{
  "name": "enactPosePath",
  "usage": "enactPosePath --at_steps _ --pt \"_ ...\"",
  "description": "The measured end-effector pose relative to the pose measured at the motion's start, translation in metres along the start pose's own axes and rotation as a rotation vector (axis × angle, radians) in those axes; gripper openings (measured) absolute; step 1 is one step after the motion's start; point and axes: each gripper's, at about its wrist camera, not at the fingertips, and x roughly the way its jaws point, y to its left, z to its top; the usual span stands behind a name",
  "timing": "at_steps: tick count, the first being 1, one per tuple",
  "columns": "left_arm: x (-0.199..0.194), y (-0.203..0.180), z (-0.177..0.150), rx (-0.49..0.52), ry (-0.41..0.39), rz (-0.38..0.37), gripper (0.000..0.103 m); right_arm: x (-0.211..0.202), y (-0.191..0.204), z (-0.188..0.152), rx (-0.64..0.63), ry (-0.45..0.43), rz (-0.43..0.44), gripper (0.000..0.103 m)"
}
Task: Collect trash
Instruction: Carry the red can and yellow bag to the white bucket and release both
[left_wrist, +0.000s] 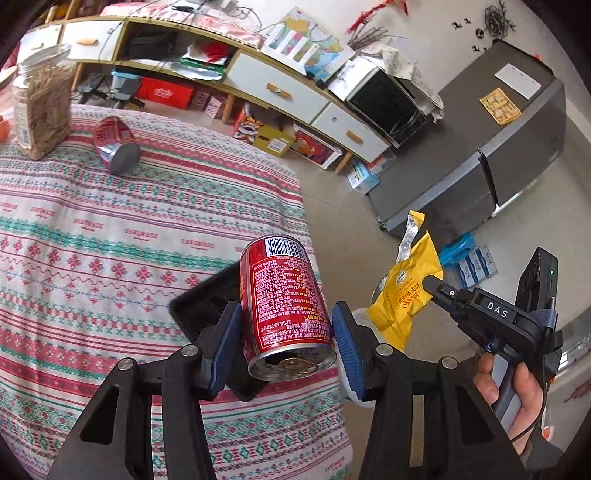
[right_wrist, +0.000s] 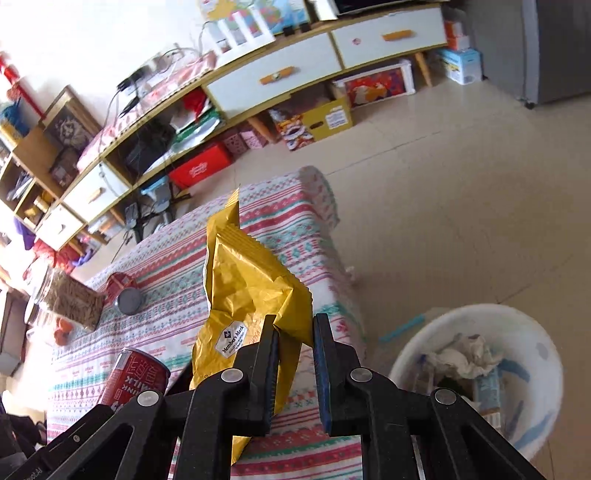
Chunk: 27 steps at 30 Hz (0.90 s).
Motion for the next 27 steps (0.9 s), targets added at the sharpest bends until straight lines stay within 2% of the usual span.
enactPosePath --at_steps 5,9,13,17,23,27 --pt "0.03 -0.041 -0.018 0.051 0.057 -0.086 0.053 -0.029 -0.054 0.0 0.078 -0.074 -0.166 0.016" --pt "0.057 -0.073 -0.035 0.096 0.108 -0.124 0.053 -0.037 -0.098 -0.004 0.149 -0.045 -0.216 0.016" --pt "0.086 -0.102 -0.051 0.146 0.16 -0.143 0.053 -0.036 -0.123 -0.008 0.165 -0.001 -0.269 0.016" --pt "0.117 -0.124 -0.067 0.178 0.22 -0.142 0.053 -0.034 -0.14 -0.011 0.169 0.038 -0.345 0.016" --pt "0.155 -0.145 -0.077 0.211 0.262 -0.131 0.053 -0.018 -0.144 -0.017 0.078 0.117 -0.45 0.016" --pt "0.177 -0.154 -0.086 0.232 0.292 -0.127 0.053 -0.01 -0.147 -0.019 0.056 0.156 -0.473 0.016"
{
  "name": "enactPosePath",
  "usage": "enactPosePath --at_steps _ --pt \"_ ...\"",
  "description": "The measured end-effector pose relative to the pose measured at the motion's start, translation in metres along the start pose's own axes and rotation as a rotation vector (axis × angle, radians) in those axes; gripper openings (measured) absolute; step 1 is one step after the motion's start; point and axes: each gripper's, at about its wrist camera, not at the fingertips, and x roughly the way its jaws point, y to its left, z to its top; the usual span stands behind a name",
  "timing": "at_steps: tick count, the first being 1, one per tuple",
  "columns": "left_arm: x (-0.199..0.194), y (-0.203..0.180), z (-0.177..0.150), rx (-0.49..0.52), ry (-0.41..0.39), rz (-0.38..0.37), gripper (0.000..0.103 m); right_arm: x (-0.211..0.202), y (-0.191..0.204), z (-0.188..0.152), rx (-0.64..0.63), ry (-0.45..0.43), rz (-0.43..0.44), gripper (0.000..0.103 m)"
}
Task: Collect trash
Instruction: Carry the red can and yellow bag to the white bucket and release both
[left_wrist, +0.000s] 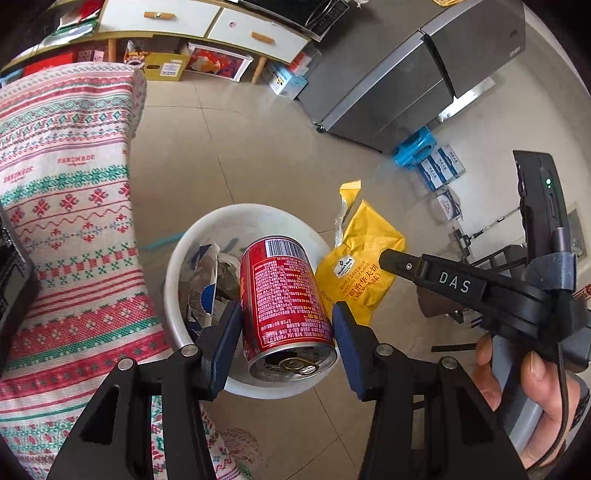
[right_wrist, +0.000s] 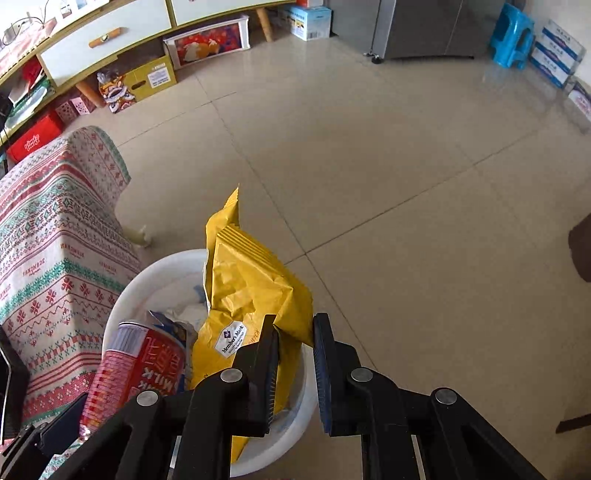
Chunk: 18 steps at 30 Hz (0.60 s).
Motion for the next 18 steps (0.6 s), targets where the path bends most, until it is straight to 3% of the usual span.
enactPosePath --at_steps 6,12,14,15,18 --pt "0.022 -0.001 0.003 0.0 0.006 0.008 0.052 0.011 0.005 0.001 -0.034 0.04 -0.065 0.019" --pt "0.015 0.004 0.007 -0.019 0.001 -0.009 0.053 0.021 0.008 0.002 -0.056 0.066 -0.059 0.022" --pt "0.01 0.007 0.006 -0.024 -0.002 0.002 0.053 0.025 0.013 0.003 -0.083 0.075 -0.08 0.03" --pt "0.006 0.011 0.005 -0.032 0.0 0.009 0.053 0.025 0.015 0.004 -0.09 0.072 -0.096 0.04" --pt "-0.005 0.022 0.002 -0.062 -0.005 0.012 0.053 0.016 0.014 0.007 -0.079 0.027 -0.102 0.044"
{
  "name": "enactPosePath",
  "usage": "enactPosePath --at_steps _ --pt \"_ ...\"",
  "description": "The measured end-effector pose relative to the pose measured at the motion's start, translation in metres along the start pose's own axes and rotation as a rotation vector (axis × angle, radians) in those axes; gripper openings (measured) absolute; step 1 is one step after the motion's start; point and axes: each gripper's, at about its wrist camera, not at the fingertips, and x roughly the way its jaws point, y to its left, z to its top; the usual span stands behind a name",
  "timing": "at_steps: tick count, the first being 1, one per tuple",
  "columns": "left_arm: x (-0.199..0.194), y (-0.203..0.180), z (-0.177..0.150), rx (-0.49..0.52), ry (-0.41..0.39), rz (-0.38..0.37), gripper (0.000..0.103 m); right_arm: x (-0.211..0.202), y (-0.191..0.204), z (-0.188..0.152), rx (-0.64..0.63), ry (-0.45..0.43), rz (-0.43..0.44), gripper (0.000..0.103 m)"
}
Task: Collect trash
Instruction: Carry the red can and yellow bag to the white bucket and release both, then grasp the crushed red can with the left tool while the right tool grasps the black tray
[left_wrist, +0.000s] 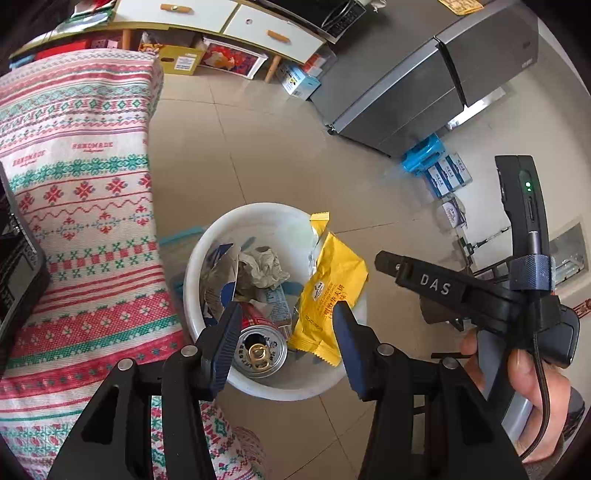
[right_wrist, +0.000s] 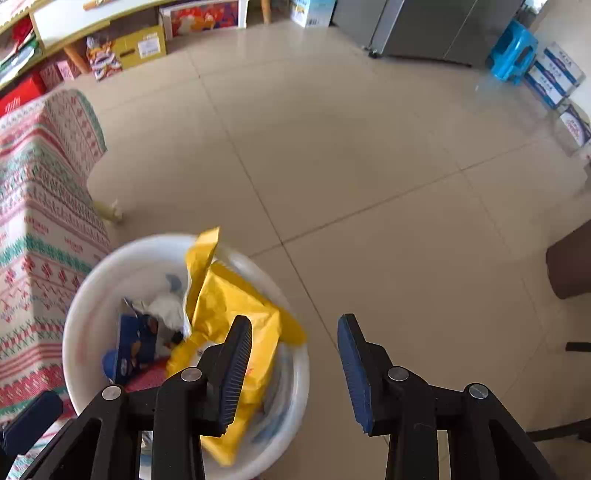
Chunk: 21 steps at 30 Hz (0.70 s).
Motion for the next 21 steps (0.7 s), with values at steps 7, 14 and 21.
enactPosePath --at_steps 7,14,21 --pt "-0.032 0.016 -0.001 -0.003 -0.051 0.05 0.053 -0.01 0.002 0.004 0.023 -0.033 0.036 0.045" --pt "-0.068 0.04 -0.002 -0.014 -0.086 0.096 0.053 -0.027 0.004 0.007 0.07 -0.094 0.098 0.045" --pt "-0.103 0.087 0.002 -0.091 -0.13 0.172 0.054 -0.027 0.023 0.01 0.058 -0.085 0.139 0.053"
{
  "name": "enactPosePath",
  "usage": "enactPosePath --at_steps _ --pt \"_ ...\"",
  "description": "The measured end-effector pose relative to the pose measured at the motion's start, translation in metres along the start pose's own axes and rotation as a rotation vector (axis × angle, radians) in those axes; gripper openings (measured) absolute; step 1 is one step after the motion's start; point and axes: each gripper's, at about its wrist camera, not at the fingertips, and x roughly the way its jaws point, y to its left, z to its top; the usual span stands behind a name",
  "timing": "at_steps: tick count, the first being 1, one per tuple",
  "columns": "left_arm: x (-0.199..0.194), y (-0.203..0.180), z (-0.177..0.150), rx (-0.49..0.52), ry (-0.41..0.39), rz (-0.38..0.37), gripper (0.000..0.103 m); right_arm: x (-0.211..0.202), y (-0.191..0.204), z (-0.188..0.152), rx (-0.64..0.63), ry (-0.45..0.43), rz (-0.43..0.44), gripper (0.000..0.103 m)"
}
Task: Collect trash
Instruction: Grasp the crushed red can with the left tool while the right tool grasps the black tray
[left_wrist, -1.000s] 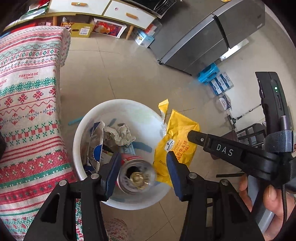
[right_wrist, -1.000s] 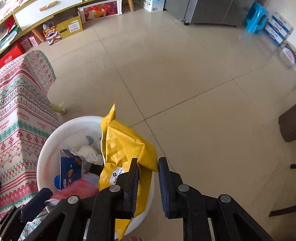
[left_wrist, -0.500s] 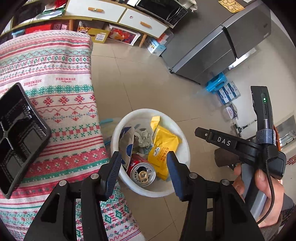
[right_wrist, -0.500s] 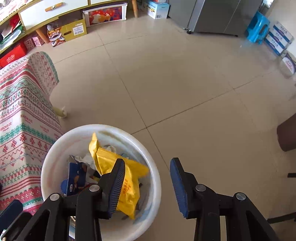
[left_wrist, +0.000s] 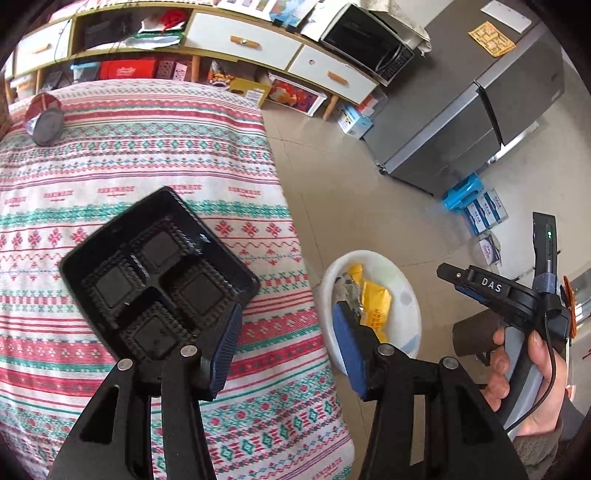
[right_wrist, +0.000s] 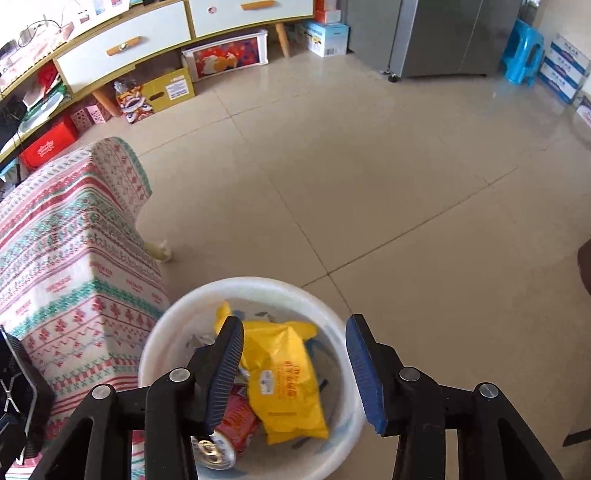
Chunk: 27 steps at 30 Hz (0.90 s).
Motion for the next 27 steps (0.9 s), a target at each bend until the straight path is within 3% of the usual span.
enactPosePath --at_steps 5,8,10,16,20,23,27 --pt "-0.02 0.046 0.02 -0.077 -0.05 0.086 0.055 -0.004 0.031 0.0 -0.052 -0.011 0.038 0.058" --pt "-0.034 0.08 0.036 -0.15 -0.08 0.125 0.06 -0.007 0.053 -0.001 -0.102 -0.018 0.068 0.061" --pt "-0.044 0.106 0.047 -0.211 -0.104 0.148 0.063 -0.008 0.067 -0.004 -0.125 -0.014 0.12 0.068" --pt "-0.071 0.187 0.078 -0.448 -0.17 0.19 0.068 -0.006 0.107 -0.012 -0.189 0.036 0.281 0.072" --pt "-0.077 0.216 0.095 -0.498 -0.198 0.219 0.069 0.004 0.133 -0.021 -0.202 0.133 0.386 0.073" --pt "-0.074 0.233 0.11 -0.526 -0.207 0.213 0.07 0.01 0.151 -0.028 -0.23 0.174 0.381 0.073" --pt "-0.065 0.247 0.132 -0.557 -0.211 0.227 0.071 0.006 0.168 -0.032 -0.278 0.16 0.357 0.073"
